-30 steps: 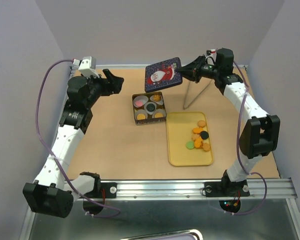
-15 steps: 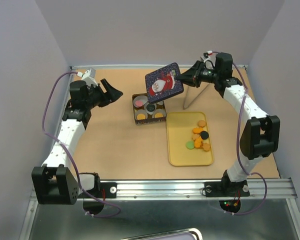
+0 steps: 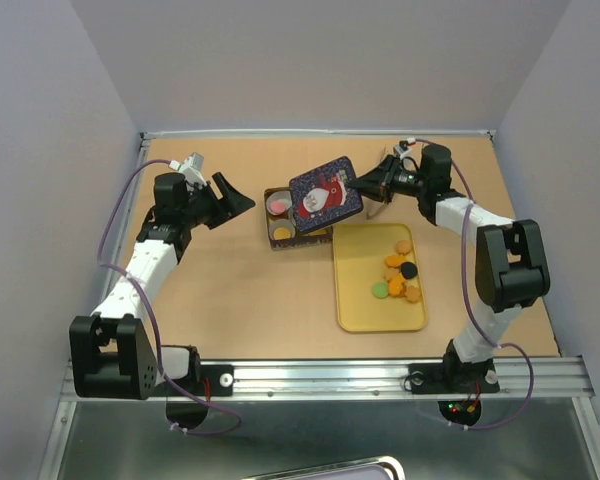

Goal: Pack the cookies

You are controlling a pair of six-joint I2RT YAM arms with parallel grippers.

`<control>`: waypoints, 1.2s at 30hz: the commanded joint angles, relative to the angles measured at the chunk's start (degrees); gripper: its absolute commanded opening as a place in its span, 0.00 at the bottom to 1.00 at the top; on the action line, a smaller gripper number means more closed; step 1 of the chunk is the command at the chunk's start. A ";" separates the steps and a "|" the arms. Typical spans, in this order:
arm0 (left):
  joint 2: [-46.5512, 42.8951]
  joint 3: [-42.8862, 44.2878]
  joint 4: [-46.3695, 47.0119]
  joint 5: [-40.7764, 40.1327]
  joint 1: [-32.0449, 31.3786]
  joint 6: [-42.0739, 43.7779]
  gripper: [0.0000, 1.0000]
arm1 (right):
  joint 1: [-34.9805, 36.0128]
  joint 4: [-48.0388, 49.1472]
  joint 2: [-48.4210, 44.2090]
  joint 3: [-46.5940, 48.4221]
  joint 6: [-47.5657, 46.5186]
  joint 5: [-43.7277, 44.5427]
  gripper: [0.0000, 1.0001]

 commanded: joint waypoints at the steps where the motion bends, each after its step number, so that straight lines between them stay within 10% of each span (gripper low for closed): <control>1: 1.72 0.69 4.28 1.87 -0.78 -1.65 0.78 | -0.03 26.41 1.91 -6.41 14.00 -1.36 0.00; 36: 21.06 3.06 13.59 6.52 -5.70 -1.12 0.77 | 0.93 73.72 24.05 -20.22 33.87 15.08 0.01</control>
